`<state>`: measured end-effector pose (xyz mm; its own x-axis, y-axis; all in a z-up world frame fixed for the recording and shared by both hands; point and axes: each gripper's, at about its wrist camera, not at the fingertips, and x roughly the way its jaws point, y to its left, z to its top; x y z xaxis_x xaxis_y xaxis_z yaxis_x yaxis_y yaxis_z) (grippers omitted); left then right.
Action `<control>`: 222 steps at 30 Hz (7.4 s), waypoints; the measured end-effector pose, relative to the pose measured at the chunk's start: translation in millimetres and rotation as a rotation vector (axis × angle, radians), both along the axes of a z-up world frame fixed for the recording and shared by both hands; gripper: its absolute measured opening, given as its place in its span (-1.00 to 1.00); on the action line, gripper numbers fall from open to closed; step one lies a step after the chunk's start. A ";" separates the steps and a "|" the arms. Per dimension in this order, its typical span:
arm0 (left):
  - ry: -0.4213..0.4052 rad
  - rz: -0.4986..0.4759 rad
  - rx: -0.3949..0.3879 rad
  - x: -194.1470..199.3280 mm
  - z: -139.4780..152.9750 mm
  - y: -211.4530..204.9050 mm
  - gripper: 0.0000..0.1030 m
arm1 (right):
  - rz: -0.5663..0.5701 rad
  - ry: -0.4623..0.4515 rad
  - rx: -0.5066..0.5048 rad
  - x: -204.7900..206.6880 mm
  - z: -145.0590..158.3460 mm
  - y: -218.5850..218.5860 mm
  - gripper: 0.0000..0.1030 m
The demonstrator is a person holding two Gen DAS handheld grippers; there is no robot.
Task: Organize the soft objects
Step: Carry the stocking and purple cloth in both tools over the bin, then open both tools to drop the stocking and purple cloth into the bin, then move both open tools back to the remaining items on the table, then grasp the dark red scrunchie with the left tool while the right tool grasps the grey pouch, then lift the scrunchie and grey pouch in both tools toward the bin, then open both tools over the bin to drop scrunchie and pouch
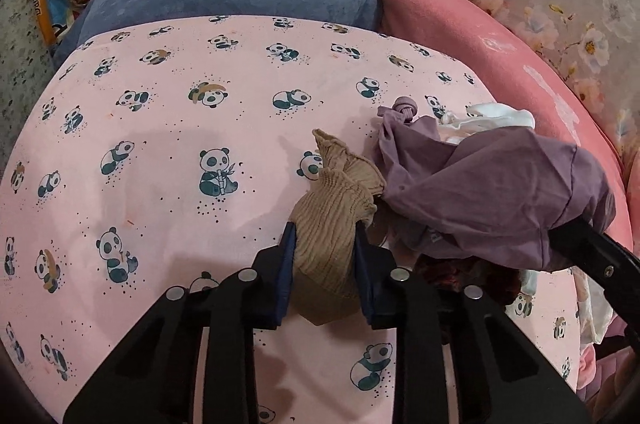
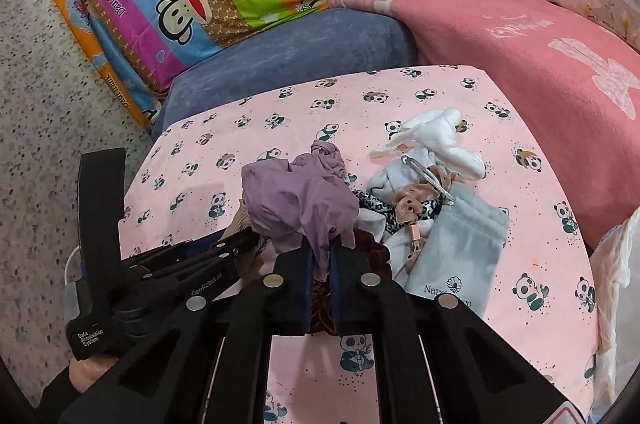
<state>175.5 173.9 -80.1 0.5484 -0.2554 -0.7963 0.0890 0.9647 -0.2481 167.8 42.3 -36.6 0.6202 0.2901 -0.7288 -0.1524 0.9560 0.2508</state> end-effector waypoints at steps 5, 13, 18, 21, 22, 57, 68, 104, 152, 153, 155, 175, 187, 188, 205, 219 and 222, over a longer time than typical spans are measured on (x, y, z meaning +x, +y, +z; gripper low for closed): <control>-0.050 0.001 0.003 -10.3 27.6 -7.9 -0.54 | 0.009 -0.057 0.013 -9.8 23.9 -1.7 -0.88; -0.147 -0.022 0.030 -30.1 83.1 -38.0 -0.54 | -0.028 -0.180 0.057 -35.4 85.7 -29.1 -0.89; -0.198 -0.061 0.034 -44.3 108.6 -66.7 -0.54 | -0.075 -0.241 0.074 -54.5 117.0 -59.7 -0.90; -0.225 -0.093 0.041 -53.7 119.4 -87.6 -0.54 | -0.113 -0.273 0.079 -67.5 132.1 -83.2 -0.90; -0.232 -0.105 0.042 -56.9 122.4 -95.0 -0.54 | -0.128 -0.282 0.079 -72.8 136.6 -92.7 -0.90; -0.200 -0.514 0.011 -113.6 119.3 -312.3 -0.46 | -0.516 -0.225 0.073 -161.1 100.6 -333.3 -0.91; -0.232 -0.503 0.030 -121.6 119.8 -323.5 0.45 | -0.567 -0.245 0.090 -178.4 99.8 -349.3 -0.20; -0.160 -0.179 0.018 -89.8 91.2 -185.7 0.45 | -0.334 -0.155 0.058 -136.1 73.3 -221.0 0.02; 0.086 -0.056 -0.171 -15.8 -10.3 -63.2 -0.36 | -0.179 0.142 -0.038 -1.7 -74.7 -85.8 0.12; 0.084 -0.058 -0.175 -16.4 -10.5 -63.3 -0.48 | -0.176 0.141 -0.044 -1.9 -75.4 -84.6 0.05; 0.083 -0.059 -0.175 -18.0 -10.6 -64.5 -0.58 | -0.160 0.142 -0.060 -3.2 -76.6 -80.9 -0.23; -0.084 -0.100 -0.104 -58.8 73.9 -103.5 -0.75 | -0.197 -0.059 0.040 -60.9 17.4 -120.0 -0.83; -0.187 -0.223 -0.081 -88.7 119.8 -171.3 -0.74 | -0.289 -0.194 0.069 -108.2 85.3 -189.3 -0.83; -0.194 -0.236 -0.077 -91.1 122.5 -178.1 -0.75 | -0.295 -0.199 0.070 -110.7 87.5 -193.7 -0.83; -0.226 -0.398 -0.026 -118.7 133.3 -267.2 -0.74 | -0.427 -0.233 0.078 -161.2 98.5 -279.4 -0.83; -0.200 -0.469 -0.006 -127.4 124.7 -312.6 -0.73 | -0.497 -0.209 0.081 -177.4 84.8 -317.1 -0.82; -0.198 -0.483 -0.004 -128.2 123.4 -319.1 -0.72 | -0.508 -0.204 0.080 -178.9 82.2 -321.7 -0.82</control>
<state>47.3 -145.2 43.3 0.5070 -0.5193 -0.6880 0.5692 0.8011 -0.1852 -11.1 -279.4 45.6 0.8228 -0.0329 -0.5674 0.2698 0.9013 0.3390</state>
